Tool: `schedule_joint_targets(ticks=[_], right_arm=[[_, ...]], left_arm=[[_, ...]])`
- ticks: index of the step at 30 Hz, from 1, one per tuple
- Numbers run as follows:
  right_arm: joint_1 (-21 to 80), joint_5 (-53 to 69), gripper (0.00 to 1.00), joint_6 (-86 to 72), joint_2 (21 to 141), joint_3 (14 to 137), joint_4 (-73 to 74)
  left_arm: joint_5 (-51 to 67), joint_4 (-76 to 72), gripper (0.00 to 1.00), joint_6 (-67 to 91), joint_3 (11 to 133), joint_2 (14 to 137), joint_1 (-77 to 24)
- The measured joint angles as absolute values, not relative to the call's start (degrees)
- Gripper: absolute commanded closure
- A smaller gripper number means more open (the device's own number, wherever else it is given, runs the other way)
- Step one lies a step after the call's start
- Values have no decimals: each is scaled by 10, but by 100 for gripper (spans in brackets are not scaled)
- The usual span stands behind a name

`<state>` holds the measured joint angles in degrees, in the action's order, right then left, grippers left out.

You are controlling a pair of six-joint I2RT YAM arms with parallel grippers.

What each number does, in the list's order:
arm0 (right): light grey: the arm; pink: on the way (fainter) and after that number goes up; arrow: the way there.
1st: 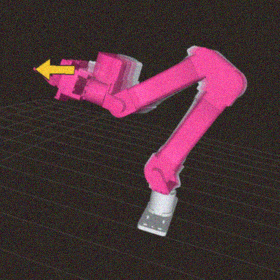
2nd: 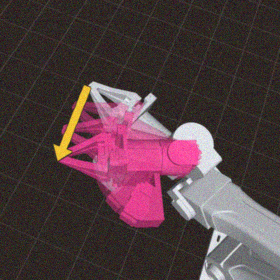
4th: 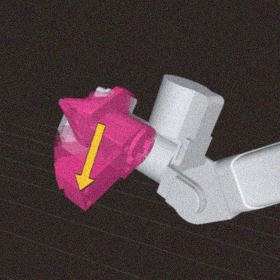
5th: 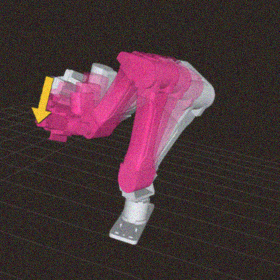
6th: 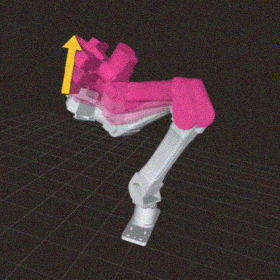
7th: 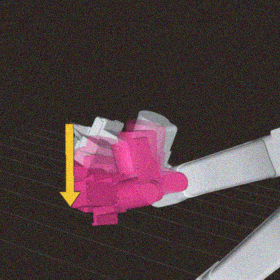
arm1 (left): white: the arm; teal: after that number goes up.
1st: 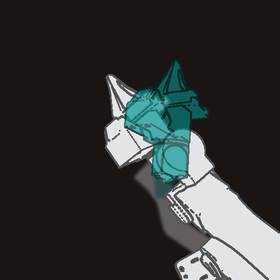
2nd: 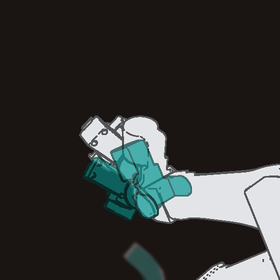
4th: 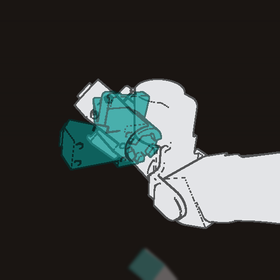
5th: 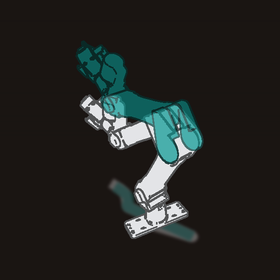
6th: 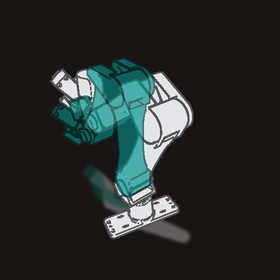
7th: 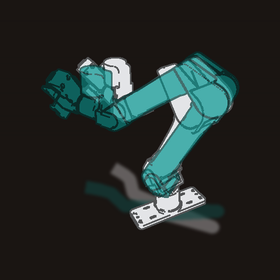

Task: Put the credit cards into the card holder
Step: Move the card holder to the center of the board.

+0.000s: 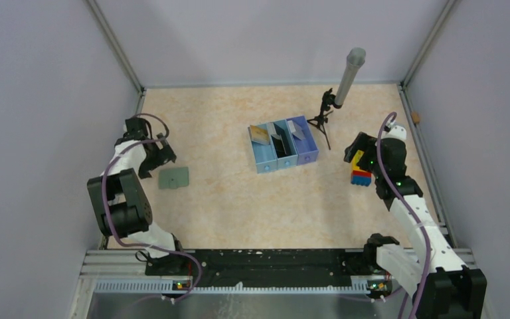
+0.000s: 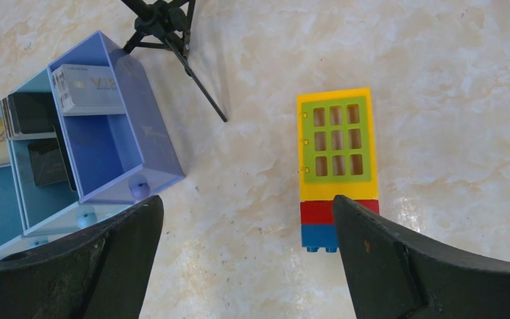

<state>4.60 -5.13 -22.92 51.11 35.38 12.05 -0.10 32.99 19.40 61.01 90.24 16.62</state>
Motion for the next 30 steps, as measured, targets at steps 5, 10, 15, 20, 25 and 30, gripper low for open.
schedule_joint_targets(ticks=[5, 10, 15, 20, 25, 30], right_arm=[[46, -46, 4, -227, 506, 354, 120], [46, -44, 4, -225, 505, 354, 120], [46, -42, 4, -225, 504, 354, 120], [46, -34, 4, -225, 504, 354, 120], [46, -10, 5, -218, 504, 354, 119], [46, 46, 10, -209, 521, 354, 109]], left_arm=[[-21, 347, 4, 166, 610, 947, 171], [3, 349, 15, 152, 610, 969, 174], [58, 345, 28, 146, 610, 973, 168], [87, 336, 34, 142, 610, 986, 124], [110, 320, 47, 135, 608, 988, 41], [118, 305, 55, 130, 602, 989, -47]])
